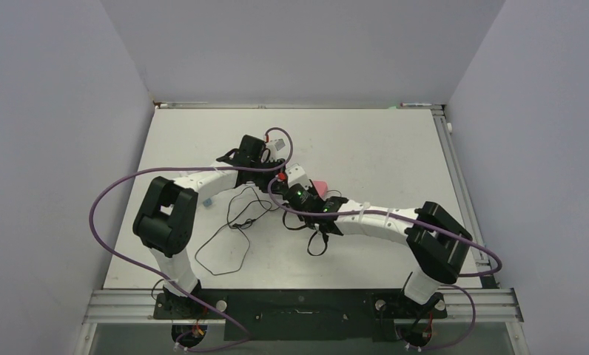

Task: Pull the plug off the socket
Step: Remove the plug from the socket.

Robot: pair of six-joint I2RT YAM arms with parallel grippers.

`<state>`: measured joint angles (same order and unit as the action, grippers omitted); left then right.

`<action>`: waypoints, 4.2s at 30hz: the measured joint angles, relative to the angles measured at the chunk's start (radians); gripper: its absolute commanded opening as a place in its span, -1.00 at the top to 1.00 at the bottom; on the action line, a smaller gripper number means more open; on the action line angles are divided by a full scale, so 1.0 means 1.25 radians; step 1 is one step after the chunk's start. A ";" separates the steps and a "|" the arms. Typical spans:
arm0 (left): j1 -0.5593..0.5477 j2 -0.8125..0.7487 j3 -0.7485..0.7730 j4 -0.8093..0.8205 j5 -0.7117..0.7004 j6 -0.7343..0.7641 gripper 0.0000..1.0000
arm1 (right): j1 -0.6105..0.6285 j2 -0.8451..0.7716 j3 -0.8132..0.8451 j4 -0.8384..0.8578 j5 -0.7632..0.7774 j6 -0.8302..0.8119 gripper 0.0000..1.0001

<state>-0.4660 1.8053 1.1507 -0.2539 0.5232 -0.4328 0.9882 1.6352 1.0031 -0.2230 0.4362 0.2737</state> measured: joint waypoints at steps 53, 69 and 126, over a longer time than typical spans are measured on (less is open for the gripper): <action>-0.004 0.004 0.011 0.006 -0.027 0.002 0.36 | -0.140 -0.035 -0.009 0.004 -0.235 0.050 0.89; -0.004 0.004 0.014 0.002 -0.029 0.006 0.37 | -0.008 0.011 0.032 -0.048 -0.002 0.082 0.89; -0.009 0.009 0.021 -0.002 -0.032 0.006 0.39 | -0.031 0.034 0.078 -0.100 -0.015 0.063 0.89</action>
<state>-0.4770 1.8164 1.1770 -0.2565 0.4831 -0.4255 0.9497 1.6779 1.1007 -0.3485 0.4175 0.3531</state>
